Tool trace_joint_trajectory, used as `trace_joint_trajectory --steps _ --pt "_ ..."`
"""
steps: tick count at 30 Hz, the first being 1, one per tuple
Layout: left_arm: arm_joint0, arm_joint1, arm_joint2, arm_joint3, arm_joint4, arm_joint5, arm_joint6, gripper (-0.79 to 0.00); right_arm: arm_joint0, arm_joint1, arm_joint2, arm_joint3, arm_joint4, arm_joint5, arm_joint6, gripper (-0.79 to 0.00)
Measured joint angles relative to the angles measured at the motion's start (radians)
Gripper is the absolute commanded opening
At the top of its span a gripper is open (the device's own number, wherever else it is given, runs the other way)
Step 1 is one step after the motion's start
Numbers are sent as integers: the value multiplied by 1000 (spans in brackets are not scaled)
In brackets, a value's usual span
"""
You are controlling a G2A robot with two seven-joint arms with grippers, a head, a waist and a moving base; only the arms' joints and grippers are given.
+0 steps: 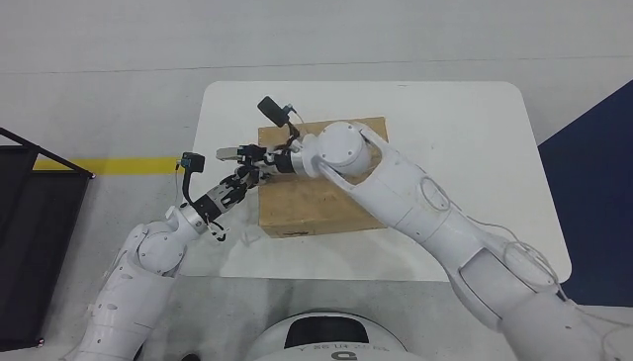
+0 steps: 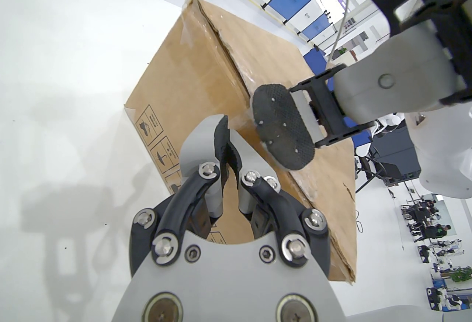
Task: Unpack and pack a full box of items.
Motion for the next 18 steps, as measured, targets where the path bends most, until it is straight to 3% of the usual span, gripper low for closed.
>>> trace_joint_trajectory --steps 6,11,12,13,14,18 --pt "0 0 0 0 0 0 0 -785 -81 42 96 -107 -71 -79 -31 0" --pt "-1 0 -1 -3 4 13 10 -785 -249 111 265 -301 -171 -118 -52 0" --pt "-1 -1 -1 -5 6 20 14 -671 -286 122 299 -338 -184 -124 -55 0" --pt "-2 -1 0 -6 7 27 14 -477 -322 133 332 -373 -195 -131 -57 0" --pt "-3 0 1 -6 8 35 10 0 -369 145 373 -416 -205 -140 -55 0" --pt "-10 1 -1 -9 1 55 -13 0 -490 174 481 -519 -218 -179 -37 0"
